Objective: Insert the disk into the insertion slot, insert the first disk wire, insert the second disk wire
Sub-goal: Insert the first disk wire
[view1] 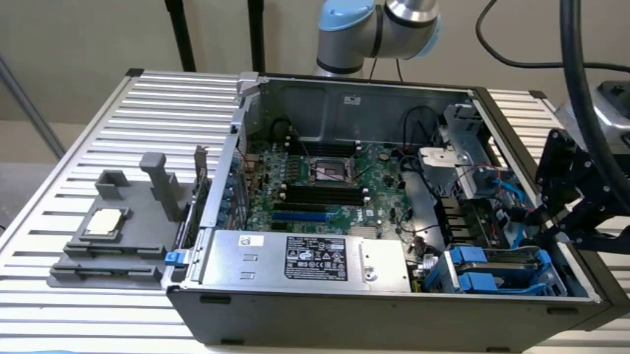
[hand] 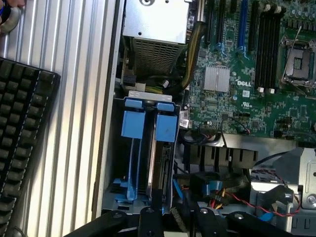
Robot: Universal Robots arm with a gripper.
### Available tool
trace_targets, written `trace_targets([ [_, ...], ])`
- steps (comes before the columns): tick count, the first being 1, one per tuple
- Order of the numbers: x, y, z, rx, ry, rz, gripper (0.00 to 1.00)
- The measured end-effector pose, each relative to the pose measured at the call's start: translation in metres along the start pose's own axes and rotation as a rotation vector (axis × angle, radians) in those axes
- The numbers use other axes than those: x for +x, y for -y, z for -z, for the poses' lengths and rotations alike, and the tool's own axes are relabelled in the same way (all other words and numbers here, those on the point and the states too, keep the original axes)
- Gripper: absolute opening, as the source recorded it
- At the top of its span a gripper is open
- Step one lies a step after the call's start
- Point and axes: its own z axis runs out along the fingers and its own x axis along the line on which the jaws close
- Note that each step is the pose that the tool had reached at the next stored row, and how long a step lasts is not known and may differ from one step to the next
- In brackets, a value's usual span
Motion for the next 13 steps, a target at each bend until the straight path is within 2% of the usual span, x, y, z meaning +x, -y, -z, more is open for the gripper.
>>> trace_targets([
  [5, -0.013, -0.0014, -0.0104, 0.0018, -0.0002, 0.0, 0.33],
  [6, -0.015, -0.0016, -0.0112, 0.0019, -0.0002, 0.0, 0.38],
  [7, -0.016, -0.0025, -0.0115, 0.002, -0.0002, 0.0, 0.38],
  [8, -0.016, -0.0042, -0.0117, 0.002, -0.0002, 0.0, 0.45],
  [9, -0.017, -0.0068, -0.0118, 0.0018, -0.0002, 0.002, 0.45],
  [10, -0.017, -0.0096, -0.0118, 0.0017, -0.0003, 0.003, 0.51],
  [13, -0.017, -0.0199, -0.0121, 0.0016, 0.0002, 0.006, 0.51],
])
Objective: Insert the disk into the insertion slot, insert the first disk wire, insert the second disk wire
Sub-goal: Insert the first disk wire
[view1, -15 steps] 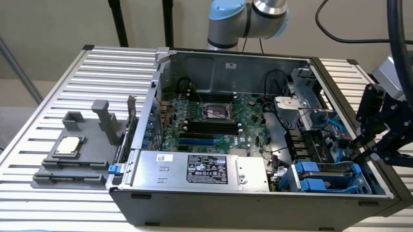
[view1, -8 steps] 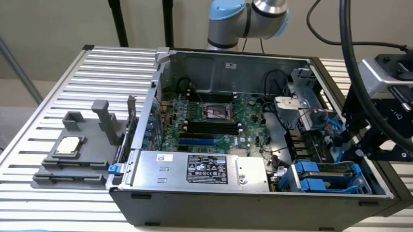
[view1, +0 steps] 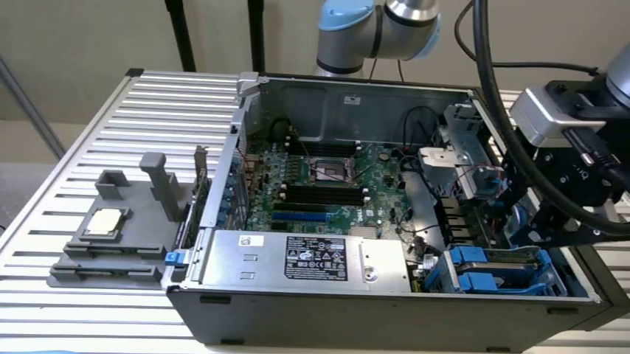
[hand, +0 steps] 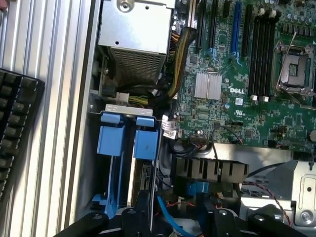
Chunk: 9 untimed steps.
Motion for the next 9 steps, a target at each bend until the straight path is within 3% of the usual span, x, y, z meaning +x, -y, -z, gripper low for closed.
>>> trace_targets([
  [2, 0.002, -0.0059, 0.0, 0.0015, 0.001, 0.0, 0.51],
  [5, 0.008, -0.0078, 0.0007, 0.0026, 0.003, 0.0, 0.51],
  [9, 0.019, -0.0083, 0.0018, 0.0036, 0.0143, 0.001, 0.51],
])
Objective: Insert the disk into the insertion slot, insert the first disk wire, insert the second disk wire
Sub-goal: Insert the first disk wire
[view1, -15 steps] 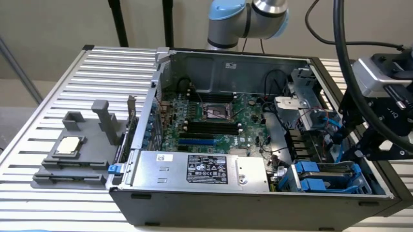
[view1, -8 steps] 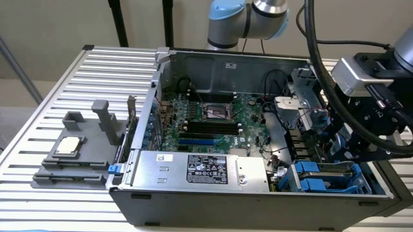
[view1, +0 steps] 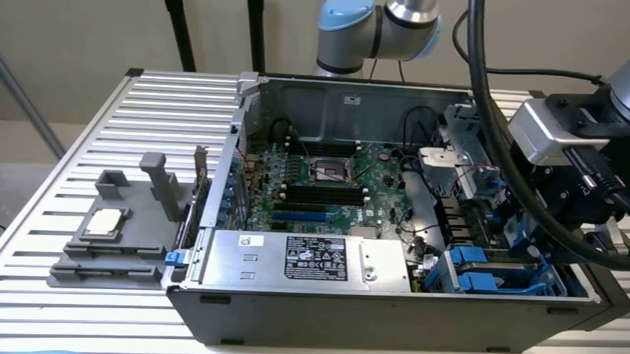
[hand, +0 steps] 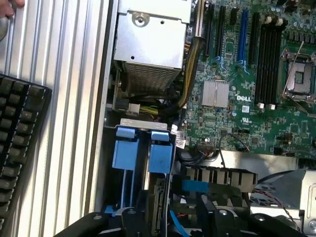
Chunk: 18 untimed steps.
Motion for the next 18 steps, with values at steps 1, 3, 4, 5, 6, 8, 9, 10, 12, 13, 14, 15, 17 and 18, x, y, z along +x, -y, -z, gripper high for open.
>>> trace_targets([
  [1, 0.002, 0.0005, 0.0002, 0.0004, 0.0044, 0.0, 0.51],
  [3, 0.005, 0.0045, 0.0006, 0.0008, 0.0108, 0.0, 0.51],
  [4, 0.007, 0.0078, 0.0008, 0.001, 0.0132, 0.0, 0.51],
  [5, 0.007, 0.0114, 0.001, 0.0011, 0.0155, 0.0, 0.51],
  [6, 0.008, 0.0156, 0.0012, 0.0012, 0.0177, 0.0, 0.51],
  [8, 0.009, 0.0229, 0.0011, 0.0015, 0.0208, 0.0, 0.51],
  [9, 0.01, 0.0262, 0.0009, 0.0015, 0.0216, 0.001, 0.51],
  [10, 0.011, 0.028, 0.0004, 0.0015, 0.0224, 0.001, 0.51],
  [12, 0.013, 0.0301, -0.0003, 0.0014, 0.0238, 0.001, 0.51],
  [13, 0.014, 0.0309, -0.0007, 0.0012, 0.0243, 0.001, 0.51],
  [14, 0.015, 0.0317, -0.0011, 0.0009, 0.0251, 0.002, 0.51],
  [15, 0.016, 0.0322, -0.0013, 0.0006, 0.0254, 0.002, 0.51],
  [17, 0.018, 0.0323, -0.0032, -0.0001, 0.0271, 0.006, 0.51],
  [18, 0.018, 0.0323, -0.0044, -0.0004, 0.0278, 0.009, 0.51],
])
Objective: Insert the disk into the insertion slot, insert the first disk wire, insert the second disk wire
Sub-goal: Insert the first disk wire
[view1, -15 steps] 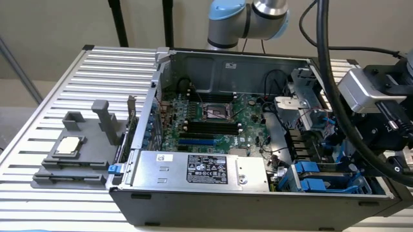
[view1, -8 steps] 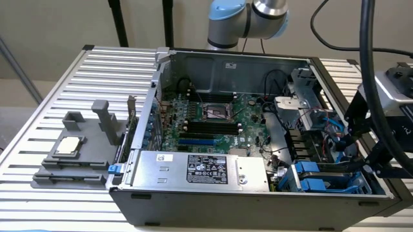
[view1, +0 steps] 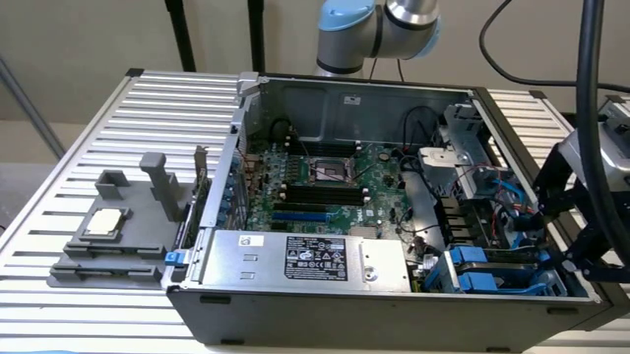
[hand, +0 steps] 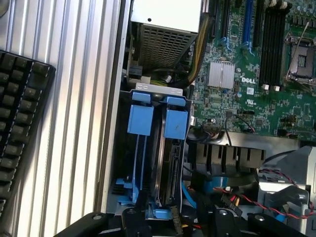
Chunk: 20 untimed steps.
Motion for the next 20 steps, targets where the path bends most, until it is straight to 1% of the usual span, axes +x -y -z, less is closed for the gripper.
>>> trace_targets([
  [7, 0.0014, 0.0002, -0.0094, -0.0039, 0.0004, 0.028, 0.51],
  [15, -0.0029, 0.0014, -0.0107, -0.0071, 0.0009, 0.052, 0.51],
  [20, -0.0039, 0.005, -0.0109, -0.0081, 0.004, 0.062, 0.51],
])
